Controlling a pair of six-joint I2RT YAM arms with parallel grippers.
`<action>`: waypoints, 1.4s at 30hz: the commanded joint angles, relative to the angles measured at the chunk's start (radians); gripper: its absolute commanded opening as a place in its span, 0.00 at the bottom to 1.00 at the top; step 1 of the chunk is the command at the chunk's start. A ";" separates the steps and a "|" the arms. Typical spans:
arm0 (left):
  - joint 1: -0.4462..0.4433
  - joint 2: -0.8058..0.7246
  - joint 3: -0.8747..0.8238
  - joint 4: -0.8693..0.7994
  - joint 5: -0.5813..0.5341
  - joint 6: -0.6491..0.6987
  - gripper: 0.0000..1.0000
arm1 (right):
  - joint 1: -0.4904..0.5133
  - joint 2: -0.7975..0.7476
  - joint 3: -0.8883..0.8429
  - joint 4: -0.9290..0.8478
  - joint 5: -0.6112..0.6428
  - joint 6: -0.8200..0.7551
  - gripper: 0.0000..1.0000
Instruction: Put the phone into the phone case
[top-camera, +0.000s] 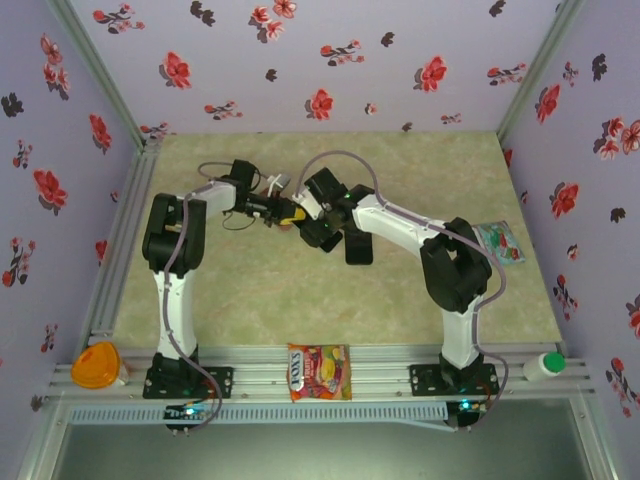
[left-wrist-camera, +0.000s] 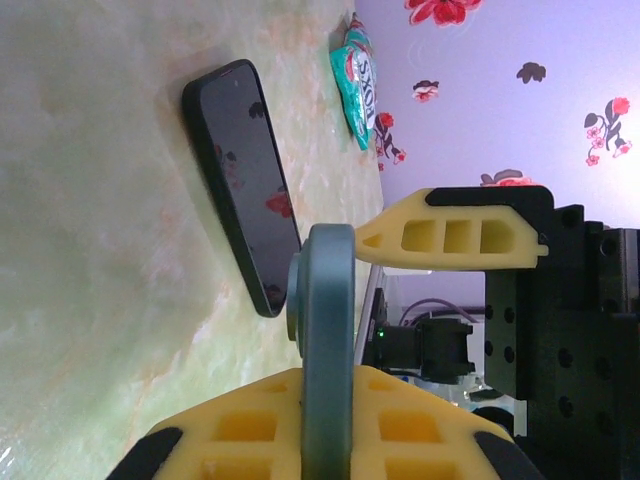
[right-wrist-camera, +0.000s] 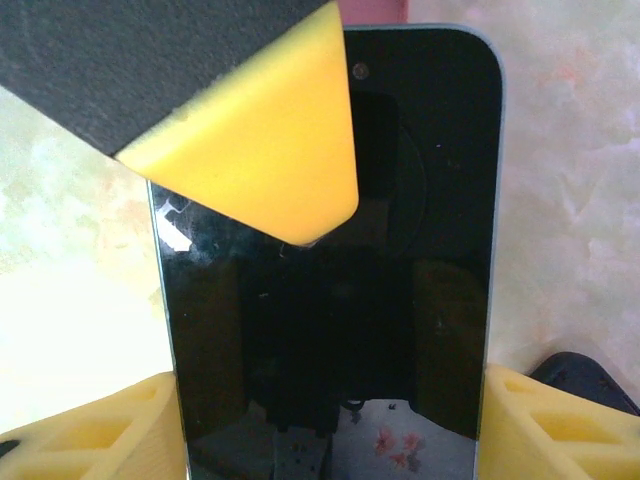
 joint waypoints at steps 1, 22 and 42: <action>0.006 -0.063 -0.050 0.201 -0.053 -0.159 0.00 | 0.007 -0.083 -0.015 0.024 0.018 0.017 0.69; -0.010 -0.265 -0.298 0.827 -0.248 -0.749 0.00 | -0.318 -0.369 -0.586 0.715 -0.575 0.765 0.88; -0.034 -0.367 -0.411 0.873 -0.252 -0.841 0.00 | -0.397 -0.142 -0.738 1.459 -0.781 1.207 0.70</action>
